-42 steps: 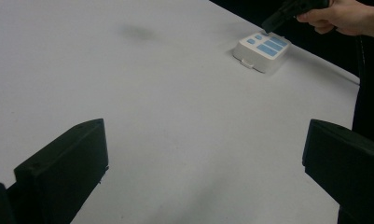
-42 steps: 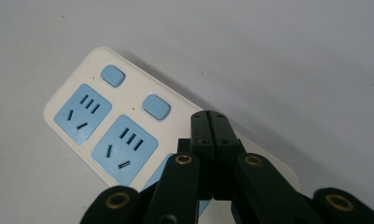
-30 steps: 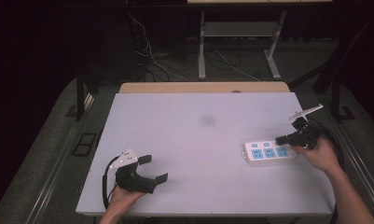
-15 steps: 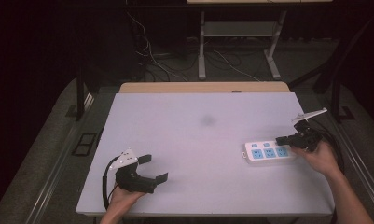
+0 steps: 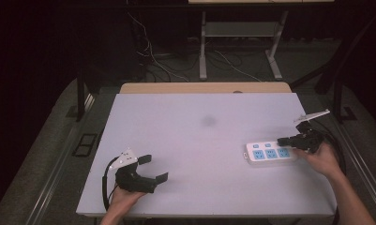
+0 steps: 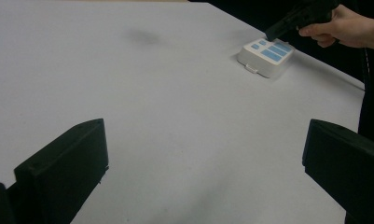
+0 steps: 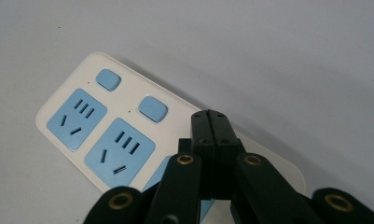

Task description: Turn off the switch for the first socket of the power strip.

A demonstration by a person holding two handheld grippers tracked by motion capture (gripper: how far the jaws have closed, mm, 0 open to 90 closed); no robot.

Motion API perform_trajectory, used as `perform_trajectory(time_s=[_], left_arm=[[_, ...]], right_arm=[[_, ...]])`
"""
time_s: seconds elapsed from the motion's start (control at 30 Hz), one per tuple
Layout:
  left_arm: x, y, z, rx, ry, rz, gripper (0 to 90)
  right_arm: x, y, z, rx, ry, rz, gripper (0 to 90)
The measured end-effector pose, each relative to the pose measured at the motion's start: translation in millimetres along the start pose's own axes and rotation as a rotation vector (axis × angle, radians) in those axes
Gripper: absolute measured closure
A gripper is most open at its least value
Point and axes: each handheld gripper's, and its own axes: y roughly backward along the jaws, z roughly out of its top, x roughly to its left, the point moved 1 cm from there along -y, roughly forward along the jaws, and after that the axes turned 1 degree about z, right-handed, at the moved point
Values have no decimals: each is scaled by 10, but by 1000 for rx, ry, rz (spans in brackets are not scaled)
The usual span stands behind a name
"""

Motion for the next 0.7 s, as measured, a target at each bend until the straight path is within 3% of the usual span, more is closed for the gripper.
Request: perform_trajectory(time_s=[0.4, 0.5, 0.53, 0.7], left_arm=[[0, -2, 0, 2, -2, -2, 0], [7, 3, 0, 0, 0, -2, 0], [7, 6, 0, -2, 1, 1, 0], [12, 32, 6, -16, 0, 9, 0]], right_arm=[[17, 0, 26, 18, -1, -15, 900], [41, 30, 43, -7, 4, -15, 900], [74, 24, 58, 19, 33, -44, 900], [134, 49, 93, 4, 38, -42, 900]])
